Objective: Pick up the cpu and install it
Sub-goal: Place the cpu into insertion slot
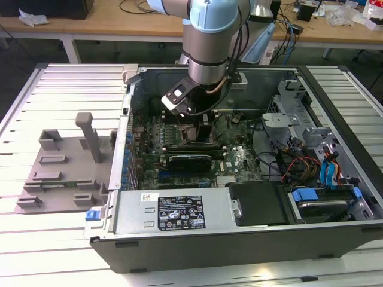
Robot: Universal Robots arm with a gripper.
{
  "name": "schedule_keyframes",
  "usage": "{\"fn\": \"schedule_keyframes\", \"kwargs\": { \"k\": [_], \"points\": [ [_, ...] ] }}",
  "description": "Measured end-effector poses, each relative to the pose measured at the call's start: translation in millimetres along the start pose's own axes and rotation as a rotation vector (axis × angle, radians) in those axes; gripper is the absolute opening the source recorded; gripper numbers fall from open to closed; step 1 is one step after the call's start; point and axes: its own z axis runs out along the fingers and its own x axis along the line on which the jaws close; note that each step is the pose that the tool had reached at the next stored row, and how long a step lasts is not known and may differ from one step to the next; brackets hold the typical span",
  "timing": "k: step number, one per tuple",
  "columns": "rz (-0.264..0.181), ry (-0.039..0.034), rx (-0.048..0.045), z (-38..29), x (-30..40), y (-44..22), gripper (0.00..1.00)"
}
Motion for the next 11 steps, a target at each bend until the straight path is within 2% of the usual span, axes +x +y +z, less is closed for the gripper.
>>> {"fn": "schedule_keyframes", "kwargs": {
  "k": [6,10,11],
  "points": [
    [0.0,0.0,0.0001,-4.8,-2.1,0.0,0.61],
    [0.0,0.0,0.0001,-11.6,-2.4,0.0,0.61],
    [0.0,-0.0015,0.0001,-14.0,-2.3,0.0,0.53]
  ]
}}
